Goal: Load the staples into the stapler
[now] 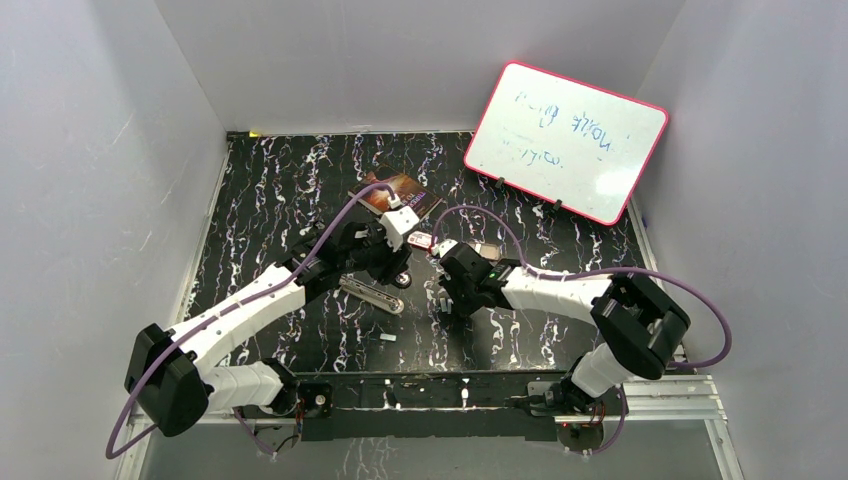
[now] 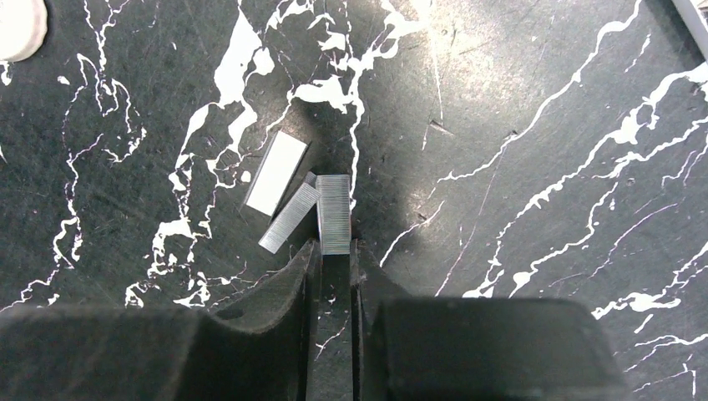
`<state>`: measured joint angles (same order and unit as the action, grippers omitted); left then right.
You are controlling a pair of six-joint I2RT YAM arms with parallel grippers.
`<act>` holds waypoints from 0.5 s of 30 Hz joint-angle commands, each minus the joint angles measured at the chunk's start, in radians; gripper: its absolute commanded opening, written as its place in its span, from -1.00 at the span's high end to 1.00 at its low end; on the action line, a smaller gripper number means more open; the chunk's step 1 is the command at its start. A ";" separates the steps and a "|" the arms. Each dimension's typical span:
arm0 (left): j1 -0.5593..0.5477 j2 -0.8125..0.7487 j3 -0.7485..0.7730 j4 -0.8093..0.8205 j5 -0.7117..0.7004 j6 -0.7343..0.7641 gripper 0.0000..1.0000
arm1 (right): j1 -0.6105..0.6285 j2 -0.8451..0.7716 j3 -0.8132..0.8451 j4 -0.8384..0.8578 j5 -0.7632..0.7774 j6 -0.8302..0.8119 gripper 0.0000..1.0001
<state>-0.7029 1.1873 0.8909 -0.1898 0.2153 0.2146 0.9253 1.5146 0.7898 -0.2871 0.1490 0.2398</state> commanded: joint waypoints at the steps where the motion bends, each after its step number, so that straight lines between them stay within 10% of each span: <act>1: 0.005 -0.046 -0.008 0.027 -0.018 -0.058 0.04 | 0.008 -0.042 0.000 0.001 -0.010 0.012 0.67; 9: 0.005 -0.204 -0.167 0.378 0.026 -0.328 -0.05 | 0.009 -0.346 -0.062 0.067 0.127 0.109 0.84; 15: 0.005 -0.311 -0.253 0.695 0.168 -0.462 -0.07 | 0.009 -0.676 -0.221 0.490 -0.097 0.045 0.84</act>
<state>-0.7021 0.9405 0.6567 0.2295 0.2649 -0.1249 0.9298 0.9997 0.6601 -0.1429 0.1890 0.3111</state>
